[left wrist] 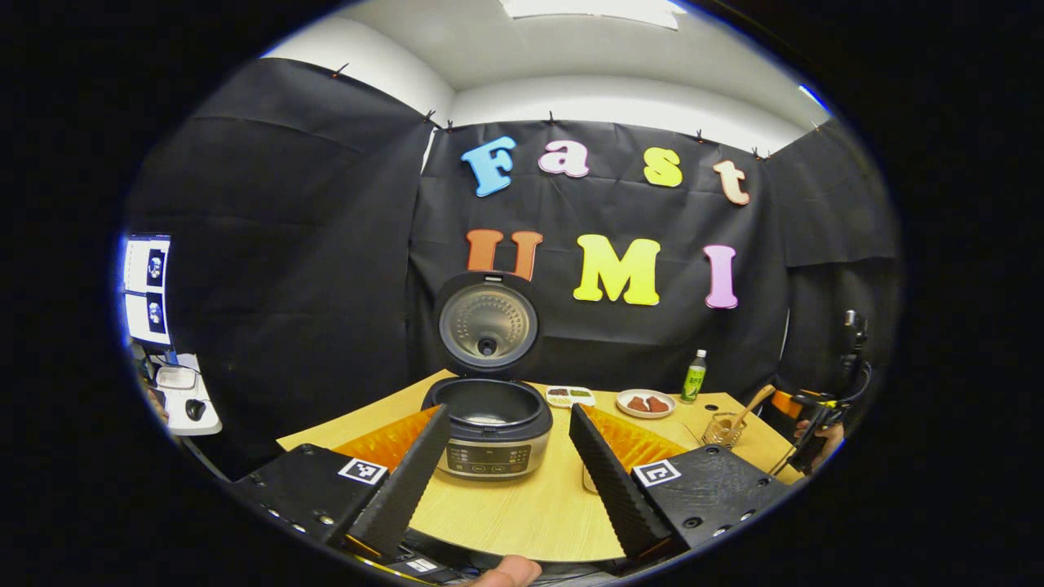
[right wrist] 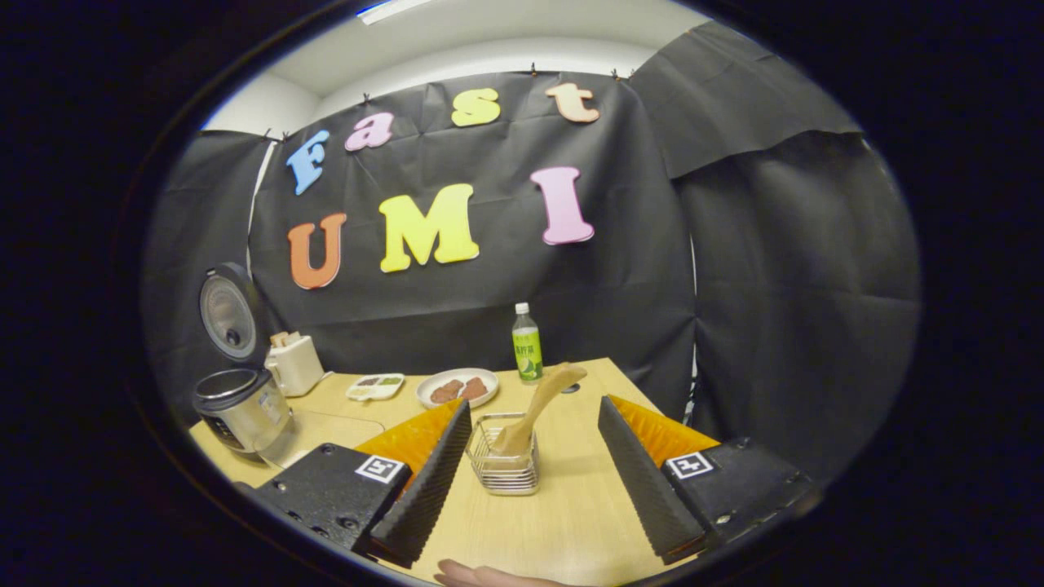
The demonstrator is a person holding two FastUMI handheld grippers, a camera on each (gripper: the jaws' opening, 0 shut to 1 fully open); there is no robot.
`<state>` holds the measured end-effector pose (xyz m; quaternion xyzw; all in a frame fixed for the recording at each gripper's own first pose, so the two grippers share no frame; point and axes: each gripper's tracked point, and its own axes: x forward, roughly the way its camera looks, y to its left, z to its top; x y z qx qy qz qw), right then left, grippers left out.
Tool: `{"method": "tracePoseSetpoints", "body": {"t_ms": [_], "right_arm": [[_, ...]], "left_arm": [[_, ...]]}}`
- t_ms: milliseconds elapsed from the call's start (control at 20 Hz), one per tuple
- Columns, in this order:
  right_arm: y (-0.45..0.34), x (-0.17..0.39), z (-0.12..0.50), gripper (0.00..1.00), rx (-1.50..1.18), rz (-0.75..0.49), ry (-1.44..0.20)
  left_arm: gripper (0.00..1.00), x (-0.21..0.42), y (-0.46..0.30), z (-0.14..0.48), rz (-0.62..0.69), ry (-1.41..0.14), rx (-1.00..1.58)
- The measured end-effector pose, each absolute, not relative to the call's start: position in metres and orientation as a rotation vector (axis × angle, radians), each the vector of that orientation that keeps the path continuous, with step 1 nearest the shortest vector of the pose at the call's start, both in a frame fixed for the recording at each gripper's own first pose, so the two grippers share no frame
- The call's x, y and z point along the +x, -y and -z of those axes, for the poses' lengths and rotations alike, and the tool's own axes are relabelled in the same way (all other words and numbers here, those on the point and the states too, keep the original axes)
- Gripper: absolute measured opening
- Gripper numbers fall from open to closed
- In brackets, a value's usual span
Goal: Close the left gripper, press the button to open the rice cooker; take a wooden spoon from the chopstick holder with the right hand, scoop a spoonful of rice and pour it into the rice cooker, then put the wooden spoon back into the chopstick holder.
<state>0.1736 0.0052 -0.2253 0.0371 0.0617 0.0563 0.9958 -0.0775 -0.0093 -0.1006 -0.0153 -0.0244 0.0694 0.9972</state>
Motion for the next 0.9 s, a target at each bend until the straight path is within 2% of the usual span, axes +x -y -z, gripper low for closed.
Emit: {"method": "tracePoseSetpoints", "body": {"t_ms": [50,100,200,300,350,400,450,500,550,750,800,850,900], "right_arm": [[-0.006,0.184,0.229,0.91,0.079,-0.11,-0.125],[-0.006,0.196,0.232,1.0,0.095,-0.106,-0.117],[-0.003,0.215,0.233,1.0,0.104,-0.088,-0.104],[-0.002,0.237,0.243,0.98,0.069,-0.07,-0.121],[-0.004,0.248,0.247,0.85,0.047,-0.067,-0.136],[-0.006,0.257,0.252,0.85,0.031,-0.067,-0.155],[-0.011,0.263,0.253,0.97,0.025,-0.088,-0.161],[-0.02,0.269,0.256,0.86,0.018,-0.125,-0.176],[-0.028,0.276,0.26,0.97,0.019,-0.164,-0.194],[-0.025,0.299,0.272,0.97,0.063,-0.158,-0.231],[-0.031,0.301,0.272,0.94,0.067,-0.18,-0.235],[-0.035,0.303,0.27,0.82,0.064,-0.2,-0.235],[-0.033,0.304,0.27,0.77,0.055,-0.194,-0.229]], "left_arm": [[0.94,-0.082,0.012,0.101,-0.131,0.058,-0.027],[0.94,-0.085,0.014,0.101,-0.127,0.06,-0.026],[0.94,-0.088,0.014,0.102,-0.132,0.071,-0.026],[0.94,-0.089,0.015,0.101,-0.133,0.081,-0.039],[0.94,-0.088,0.017,0.1,-0.127,0.084,-0.053],[0.94,-0.086,0.021,0.1,-0.112,0.077,-0.065],[0.94,-0.083,0.027,0.101,-0.093,0.067,-0.069],[0.94,-0.081,0.029,0.104,-0.084,0.053,-0.065],[0.94,-0.078,0.028,0.107,-0.087,0.042,-0.049],[0.94,-0.071,0.027,0.106,-0.096,0.037,0.019],[0.94,-0.07,0.03,0.107,-0.086,0.035,0.028],[0.94,-0.07,0.033,0.11,-0.077,0.031,0.035],[0.94,-0.069,0.033,0.11,-0.072,0.031,0.04]]}}
